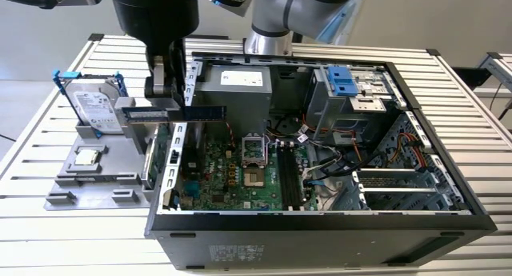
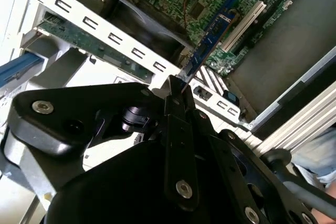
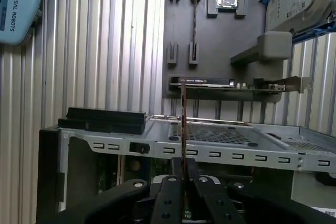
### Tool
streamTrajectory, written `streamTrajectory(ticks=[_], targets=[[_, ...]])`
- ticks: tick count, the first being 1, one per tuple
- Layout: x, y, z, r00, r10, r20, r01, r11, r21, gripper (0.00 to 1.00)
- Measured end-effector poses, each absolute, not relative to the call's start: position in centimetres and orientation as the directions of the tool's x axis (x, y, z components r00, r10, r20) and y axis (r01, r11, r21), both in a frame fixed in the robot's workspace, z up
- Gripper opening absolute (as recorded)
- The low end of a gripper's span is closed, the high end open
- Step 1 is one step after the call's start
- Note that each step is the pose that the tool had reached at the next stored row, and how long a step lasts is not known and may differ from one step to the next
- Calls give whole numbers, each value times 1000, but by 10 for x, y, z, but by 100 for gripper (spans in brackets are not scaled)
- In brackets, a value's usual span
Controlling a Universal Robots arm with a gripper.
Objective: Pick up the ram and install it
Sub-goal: 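Pick up the ram and move it above insertion slot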
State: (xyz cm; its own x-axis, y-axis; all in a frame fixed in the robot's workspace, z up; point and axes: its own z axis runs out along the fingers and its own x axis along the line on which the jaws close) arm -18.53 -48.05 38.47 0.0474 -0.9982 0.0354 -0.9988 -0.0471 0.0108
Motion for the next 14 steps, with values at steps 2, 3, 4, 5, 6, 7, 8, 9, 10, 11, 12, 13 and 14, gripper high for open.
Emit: streamTrajectory(ticks=[2,3,4,5,6,7,8,9,10,11,12,13,14], targets=[[-183,-480,385,47,-998,35,-999,-47,11,0],[-182,-480,385,47,-998,35,-999,-47,11,0],[-181,-480,385,47,-998,35,-999,-47,11,0],[-180,-480,385,47,-998,35,-999,-47,11,0],[-179,-480,385,47,-998,35,-999,-47,11,0],[-178,-480,385,47,-998,35,-999,-47,11,0],[-177,-480,385,47,-998,35,-999,-47,11,0],[-176,-480,385,47,-998,35,-999,-47,11,0],[-175,-480,385,47,-998,35,-999,-47,11,0],[-174,-480,385,47,-998,35,-999,-47,11,0],[-173,-480,385,47,-998,35,-999,-47,11,0],[-171,-480,385,47,-998,35,-999,-47,11,0],[-170,-479,385,47,-998,35,-999,-47,11,0]])
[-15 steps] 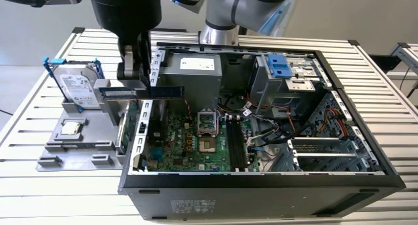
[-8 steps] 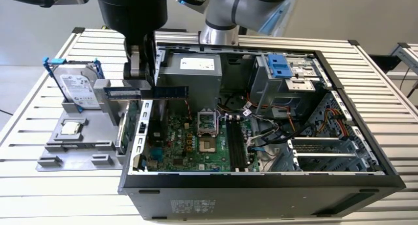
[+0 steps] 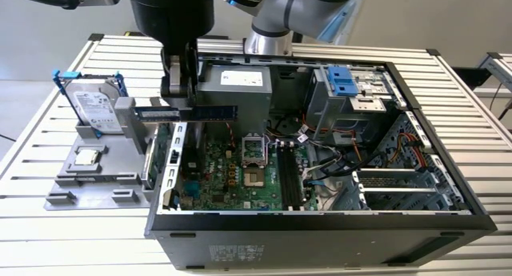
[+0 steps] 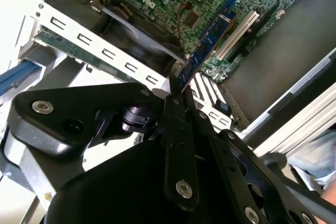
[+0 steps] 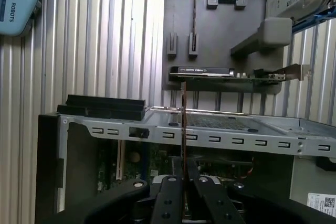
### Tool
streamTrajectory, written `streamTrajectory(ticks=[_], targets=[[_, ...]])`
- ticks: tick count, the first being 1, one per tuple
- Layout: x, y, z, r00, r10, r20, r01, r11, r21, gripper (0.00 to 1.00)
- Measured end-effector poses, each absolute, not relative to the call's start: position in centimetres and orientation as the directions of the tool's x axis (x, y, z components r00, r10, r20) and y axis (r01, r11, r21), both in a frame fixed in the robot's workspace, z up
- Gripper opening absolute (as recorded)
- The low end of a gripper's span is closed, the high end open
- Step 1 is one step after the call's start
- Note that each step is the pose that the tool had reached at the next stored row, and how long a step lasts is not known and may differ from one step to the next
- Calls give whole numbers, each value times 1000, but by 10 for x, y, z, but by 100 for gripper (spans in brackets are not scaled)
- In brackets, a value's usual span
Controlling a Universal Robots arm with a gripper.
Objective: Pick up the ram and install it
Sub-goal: 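Pick up the ram and move it above insertion slot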
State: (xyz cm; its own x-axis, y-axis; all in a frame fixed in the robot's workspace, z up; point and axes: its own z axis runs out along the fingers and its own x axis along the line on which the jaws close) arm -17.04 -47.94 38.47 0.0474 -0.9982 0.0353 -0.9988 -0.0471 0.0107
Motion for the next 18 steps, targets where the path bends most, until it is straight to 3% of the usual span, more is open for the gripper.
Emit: streamTrajectory(ticks=[18], targets=[[-151,-479,385,47,-998,35,-999,-47,11,0]])
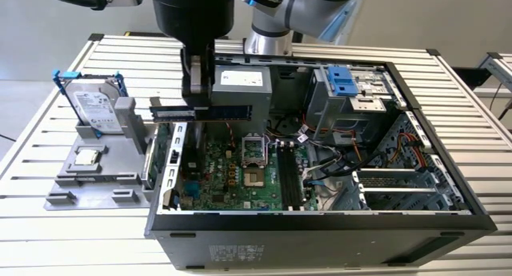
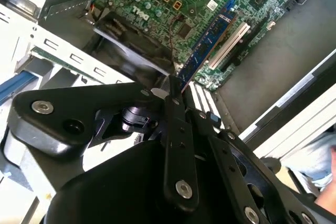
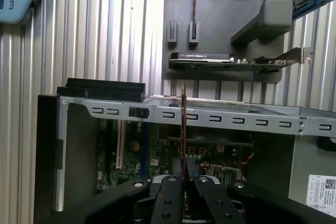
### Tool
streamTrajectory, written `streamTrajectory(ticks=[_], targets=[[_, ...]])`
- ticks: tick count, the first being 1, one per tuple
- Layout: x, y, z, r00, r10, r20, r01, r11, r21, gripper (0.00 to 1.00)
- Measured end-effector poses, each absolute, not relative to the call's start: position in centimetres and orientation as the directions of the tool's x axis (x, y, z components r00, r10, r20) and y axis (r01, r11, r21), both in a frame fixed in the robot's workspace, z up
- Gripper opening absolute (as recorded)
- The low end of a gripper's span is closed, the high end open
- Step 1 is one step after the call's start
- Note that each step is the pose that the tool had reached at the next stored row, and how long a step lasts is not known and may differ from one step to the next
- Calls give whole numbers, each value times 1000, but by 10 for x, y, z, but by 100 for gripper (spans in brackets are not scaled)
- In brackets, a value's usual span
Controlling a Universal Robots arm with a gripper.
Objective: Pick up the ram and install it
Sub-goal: 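Pick up the ram and move it above insertion slot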
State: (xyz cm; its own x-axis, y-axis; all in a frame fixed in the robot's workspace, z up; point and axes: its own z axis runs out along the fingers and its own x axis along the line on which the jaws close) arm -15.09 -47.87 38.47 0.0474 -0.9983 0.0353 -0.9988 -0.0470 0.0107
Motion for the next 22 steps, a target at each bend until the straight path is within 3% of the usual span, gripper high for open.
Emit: streamTrajectory(ticks=[22], targets=[[-129,-478,385,47,-998,35,-999,-47,11,0]])
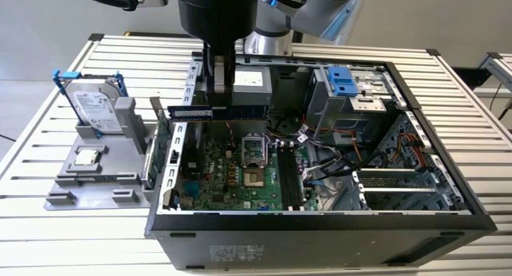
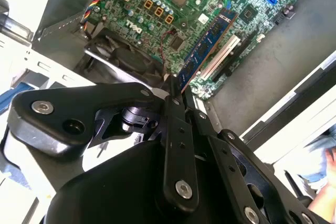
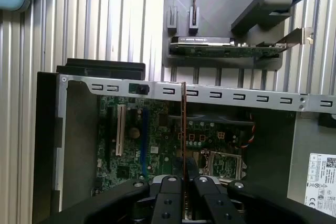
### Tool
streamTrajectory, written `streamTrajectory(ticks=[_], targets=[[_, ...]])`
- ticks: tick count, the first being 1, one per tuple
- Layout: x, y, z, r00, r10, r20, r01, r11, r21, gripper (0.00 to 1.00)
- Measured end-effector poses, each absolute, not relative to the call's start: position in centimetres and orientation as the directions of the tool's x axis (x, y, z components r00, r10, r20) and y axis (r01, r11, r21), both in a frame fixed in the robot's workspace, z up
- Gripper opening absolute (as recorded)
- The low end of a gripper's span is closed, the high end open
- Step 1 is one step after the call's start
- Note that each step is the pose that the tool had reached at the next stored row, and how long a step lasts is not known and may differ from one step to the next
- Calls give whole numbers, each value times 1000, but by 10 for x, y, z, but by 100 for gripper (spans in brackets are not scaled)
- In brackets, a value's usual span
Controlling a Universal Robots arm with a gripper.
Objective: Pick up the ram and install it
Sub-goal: 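Pick up the ram and move it above insertion slot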
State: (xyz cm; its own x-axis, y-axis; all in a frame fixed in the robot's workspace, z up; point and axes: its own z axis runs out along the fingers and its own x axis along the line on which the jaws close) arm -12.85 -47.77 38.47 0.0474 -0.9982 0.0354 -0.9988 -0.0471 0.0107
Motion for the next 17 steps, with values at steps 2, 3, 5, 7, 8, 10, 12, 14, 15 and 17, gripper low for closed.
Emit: streamTrajectory(ticks=[2,3,5,7,8,10,12,14,15,17], targets=[[-127,-478,385,47,-998,35,-999,-47,11,0],[-126,-478,385,47,-998,35,-999,-47,11,0],[-124,-477,385,47,-998,35,-999,-47,11,0],[-122,-477,385,47,-998,35,-999,-47,11,0],[-121,-477,385,47,-998,35,-999,-47,11,0],[-119,-477,385,47,-998,35,-999,-47,11,0],[-116,-477,385,47,-998,35,-999,-47,11,0],[-114,-477,385,47,-998,35,-999,-47,11,0],[-113,-477,385,47,-998,35,-999,-47,11,0],[-111,-477,385,47,-998,35,-999,-47,11,0]])
